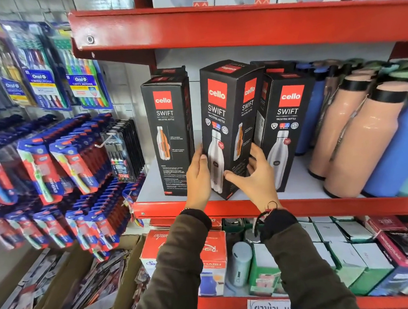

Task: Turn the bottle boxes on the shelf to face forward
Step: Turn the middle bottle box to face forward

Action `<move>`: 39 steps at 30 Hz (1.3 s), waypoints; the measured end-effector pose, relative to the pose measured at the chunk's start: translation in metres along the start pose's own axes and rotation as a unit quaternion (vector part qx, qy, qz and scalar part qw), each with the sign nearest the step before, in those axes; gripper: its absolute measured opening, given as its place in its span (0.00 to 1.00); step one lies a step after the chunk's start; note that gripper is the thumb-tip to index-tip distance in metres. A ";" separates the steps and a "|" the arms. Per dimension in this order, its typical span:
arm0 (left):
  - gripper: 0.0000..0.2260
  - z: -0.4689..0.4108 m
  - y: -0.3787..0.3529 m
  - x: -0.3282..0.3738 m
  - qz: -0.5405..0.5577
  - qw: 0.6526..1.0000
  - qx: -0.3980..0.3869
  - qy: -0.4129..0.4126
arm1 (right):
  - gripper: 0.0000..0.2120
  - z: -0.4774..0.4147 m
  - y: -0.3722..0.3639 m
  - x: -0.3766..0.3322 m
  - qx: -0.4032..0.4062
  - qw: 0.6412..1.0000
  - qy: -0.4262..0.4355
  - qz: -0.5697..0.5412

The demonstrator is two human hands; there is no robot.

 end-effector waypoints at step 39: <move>0.11 0.022 0.009 -0.003 -0.066 0.989 0.090 -0.095 | 0.11 0.018 0.011 -0.008 0.140 0.985 0.098 0.025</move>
Point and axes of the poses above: each hand's wrist, its own z-axis away from the middle knuckle, its own y-axis out of the back of the hand, x = y × z, the point moved 6 cm from there along -z, towards the middle knuckle, and after that the axes turned 8 degrees about -z, right-handed, at the moved point
